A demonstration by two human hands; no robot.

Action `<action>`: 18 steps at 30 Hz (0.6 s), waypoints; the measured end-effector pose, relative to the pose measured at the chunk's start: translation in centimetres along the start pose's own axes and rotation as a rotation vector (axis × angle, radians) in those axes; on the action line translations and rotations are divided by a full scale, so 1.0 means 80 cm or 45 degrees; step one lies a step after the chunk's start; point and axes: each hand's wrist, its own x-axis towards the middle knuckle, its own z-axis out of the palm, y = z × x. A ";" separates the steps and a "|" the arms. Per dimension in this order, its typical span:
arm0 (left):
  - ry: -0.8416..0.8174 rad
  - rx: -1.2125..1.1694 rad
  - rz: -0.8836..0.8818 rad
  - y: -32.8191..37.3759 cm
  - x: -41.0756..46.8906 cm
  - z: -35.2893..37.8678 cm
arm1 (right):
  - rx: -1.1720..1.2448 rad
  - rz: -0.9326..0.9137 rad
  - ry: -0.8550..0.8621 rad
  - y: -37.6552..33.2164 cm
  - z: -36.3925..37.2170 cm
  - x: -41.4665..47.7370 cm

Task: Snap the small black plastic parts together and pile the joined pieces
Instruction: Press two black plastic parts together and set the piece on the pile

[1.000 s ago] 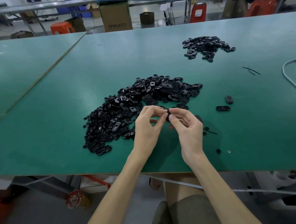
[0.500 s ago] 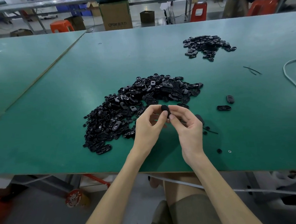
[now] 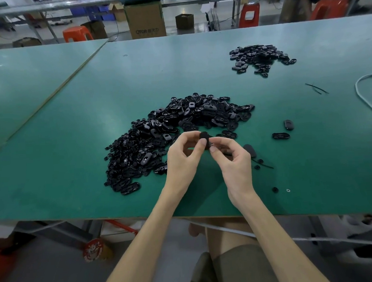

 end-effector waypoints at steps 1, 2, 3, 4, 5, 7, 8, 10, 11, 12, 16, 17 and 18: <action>0.005 -0.033 -0.003 0.000 0.000 -0.001 | -0.002 0.003 0.001 0.000 0.000 0.000; 0.000 -0.054 0.004 0.001 0.000 -0.001 | 0.000 0.007 0.012 0.000 0.001 0.000; -0.012 -0.061 0.015 0.001 0.000 -0.001 | 0.009 0.013 0.032 0.000 0.001 0.000; -0.029 -0.058 0.024 0.001 0.000 0.000 | 0.021 0.018 0.054 0.000 0.000 0.000; -0.045 -0.048 0.030 0.000 0.000 0.000 | 0.029 0.020 0.069 0.000 0.000 0.000; -0.073 -0.031 0.035 -0.001 0.000 0.000 | 0.036 0.020 0.077 0.001 -0.001 0.000; -0.084 -0.033 0.031 -0.002 0.000 0.000 | 0.040 0.020 0.079 0.001 -0.001 0.000; -0.108 -0.039 0.021 -0.004 0.001 0.000 | 0.041 0.013 0.082 0.001 -0.001 0.000; -0.122 -0.044 0.018 -0.004 0.001 0.000 | 0.036 0.007 0.082 0.001 -0.001 0.000; -0.138 -0.052 0.017 -0.005 0.001 0.001 | 0.031 0.001 0.085 0.002 -0.002 0.000; -0.207 -0.090 0.020 -0.007 0.000 0.001 | 0.036 -0.001 0.131 0.004 -0.003 0.002; -0.217 -0.096 0.021 -0.007 0.000 0.001 | 0.036 -0.003 0.133 0.004 -0.003 0.002; -0.225 -0.102 0.022 -0.008 0.000 0.001 | 0.037 -0.003 0.135 0.004 -0.003 0.002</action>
